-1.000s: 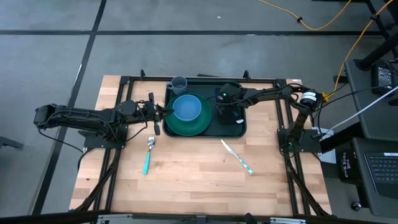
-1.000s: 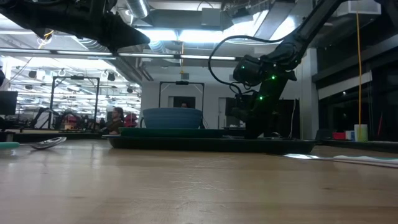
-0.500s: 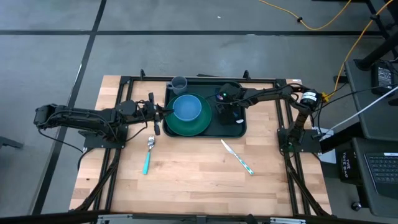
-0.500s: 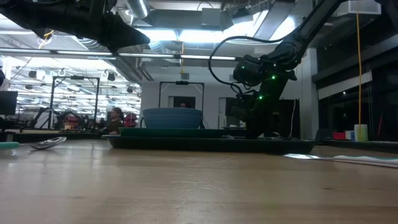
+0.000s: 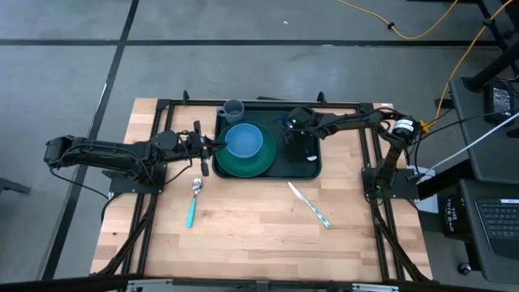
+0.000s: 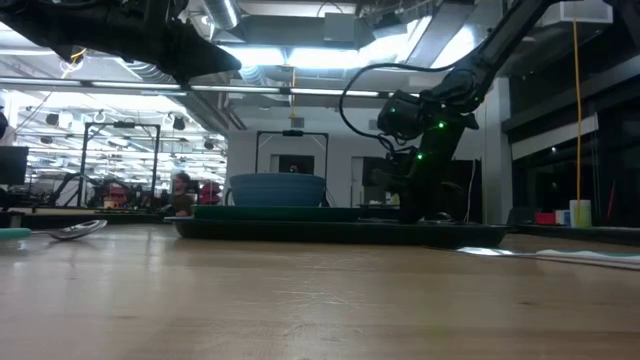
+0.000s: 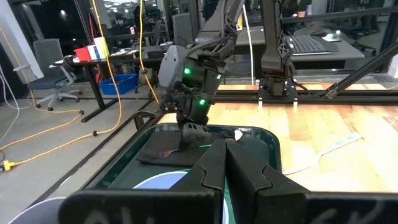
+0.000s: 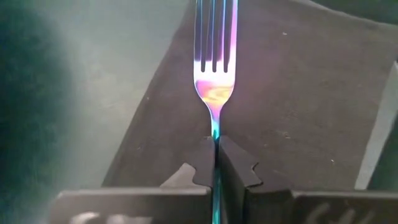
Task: Set up tray
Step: Put the blue fork on the black table napkin
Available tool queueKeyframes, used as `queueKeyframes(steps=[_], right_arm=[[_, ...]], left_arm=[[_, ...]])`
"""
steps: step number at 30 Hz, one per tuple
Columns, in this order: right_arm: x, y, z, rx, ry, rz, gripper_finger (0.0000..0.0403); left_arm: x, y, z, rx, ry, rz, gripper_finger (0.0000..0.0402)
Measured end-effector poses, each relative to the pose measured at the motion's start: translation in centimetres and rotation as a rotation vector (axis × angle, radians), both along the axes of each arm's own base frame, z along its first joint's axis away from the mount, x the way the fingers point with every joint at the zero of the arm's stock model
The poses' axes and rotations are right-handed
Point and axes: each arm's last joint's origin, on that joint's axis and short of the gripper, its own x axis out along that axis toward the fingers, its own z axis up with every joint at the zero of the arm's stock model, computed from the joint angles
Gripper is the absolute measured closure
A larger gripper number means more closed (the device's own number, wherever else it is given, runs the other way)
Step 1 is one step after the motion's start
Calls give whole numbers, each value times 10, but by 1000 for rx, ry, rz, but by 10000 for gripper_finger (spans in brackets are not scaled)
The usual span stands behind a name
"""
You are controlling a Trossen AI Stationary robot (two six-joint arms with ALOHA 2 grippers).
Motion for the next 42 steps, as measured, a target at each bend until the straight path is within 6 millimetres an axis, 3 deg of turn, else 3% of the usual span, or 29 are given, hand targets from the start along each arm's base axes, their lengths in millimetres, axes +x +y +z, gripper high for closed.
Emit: queueKeyframes(steps=[8, 19, 30, 42], right_arm=[[0, -1, 5, 52, 17, -68, 391], [15, -9, 35, 49, 5, -88, 391], [16, 5, 34, 83, 35, -214, 391], [15, 5, 34, 67, -4, -370, 391]], left_arm=[[0, 0, 0, 1, 0, 0, 395], [0, 0, 0, -15, -4, 1, 396], [0, 0, 0, -15, -4, 1, 394], [0, 0, 0, -21, -6, 2, 395]])
